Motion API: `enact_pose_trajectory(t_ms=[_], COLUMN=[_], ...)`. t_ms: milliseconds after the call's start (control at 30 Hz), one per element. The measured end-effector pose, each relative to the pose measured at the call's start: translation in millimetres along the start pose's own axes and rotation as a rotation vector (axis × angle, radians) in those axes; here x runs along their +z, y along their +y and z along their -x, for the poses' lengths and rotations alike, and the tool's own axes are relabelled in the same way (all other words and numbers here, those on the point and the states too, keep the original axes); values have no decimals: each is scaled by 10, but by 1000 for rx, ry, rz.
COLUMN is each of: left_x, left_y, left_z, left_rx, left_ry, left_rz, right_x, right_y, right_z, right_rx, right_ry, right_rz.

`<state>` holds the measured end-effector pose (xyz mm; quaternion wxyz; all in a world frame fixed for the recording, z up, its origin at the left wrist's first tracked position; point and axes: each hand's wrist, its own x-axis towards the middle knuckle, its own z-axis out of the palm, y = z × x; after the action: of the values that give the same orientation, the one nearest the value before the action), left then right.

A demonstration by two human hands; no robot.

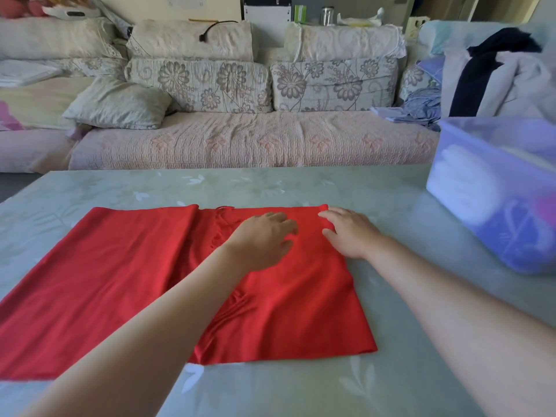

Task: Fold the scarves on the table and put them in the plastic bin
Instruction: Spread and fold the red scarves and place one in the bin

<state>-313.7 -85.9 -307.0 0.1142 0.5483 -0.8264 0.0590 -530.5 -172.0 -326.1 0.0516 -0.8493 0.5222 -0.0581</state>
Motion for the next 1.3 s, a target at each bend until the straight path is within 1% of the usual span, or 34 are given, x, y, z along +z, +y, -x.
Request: enact_pose_trajectory(t_ms=[67, 100, 167, 267, 400, 567, 633, 700, 767, 833, 867, 900, 967, 1000, 1033, 1067, 1133, 1167, 1200, 1233, 1300], left_x=[-50, -50, -41, -1, 110, 229, 263, 207, 133, 60, 26, -1, -56, -84, -92, -88, -36, -23, -26, -28, -78], left_y=[383, 551, 862, 1230, 1519, 1701, 1734, 1761, 1783, 1759, 1713, 1642, 1455, 1343, 1219, 1091, 849, 753, 681, 623, 563], left_z=[95, 158, 301, 518, 724, 768, 781, 794, 804, 810, 815, 822, 853, 886, 935, 1004, 1191, 1283, 1360, 1416, 1453], left_rx=[183, 246, 295, 246, 204, 108, 50, 48, 133, 144, 115, 81, 3, -58, -138, -234, -428, -493, -536, -549, -526], left_ry=[51, 68, 68, -10, -46, 74, 87, 17, -95, -156, -134, -78, 58, 98, 101, 46, -218, -334, -413, -445, -443], left_rz=[-11, -15, 40, 154, 87, 141, 239, 364, 460, 533, 559, 558, 477, 429, 349, 226, -5, -25, 0, 28, 14], right_x=[-93, -130, -168, -148, -195, -285, -296, -285, -247, -205, -197, -201, -209, -211, -210, -200, -158, -129, -101, -86, -93], right_y=[-26, -52, -91, -113, -91, -7, 9, 9, 18, 26, 13, -16, -104, -163, -228, -287, -380, -410, -429, -441, -455], right_z=[187, 293, 514, 812, 1084, 1318, 1357, 1376, 1371, 1348, 1332, 1318, 1298, 1294, 1298, 1300, 1305, 1301, 1290, 1276, 1231], right_rx=[-42, -57, -74, -84, -39, -59, -69, -75, -61, -27, -19, -25, -50, -63, -82, -102, -122, -118, -107, -100, -94], right_ry=[-27, -37, -64, -117, -185, -171, -170, -212, -286, -327, -318, -285, -200, -172, -155, -157, -207, -241, -268, -277, -246], right_rz=[-19, -34, -51, -72, -160, -252, -270, -263, -208, -137, -107, -78, -41, -44, -52, -63, -86, -91, -86, -70, -36])
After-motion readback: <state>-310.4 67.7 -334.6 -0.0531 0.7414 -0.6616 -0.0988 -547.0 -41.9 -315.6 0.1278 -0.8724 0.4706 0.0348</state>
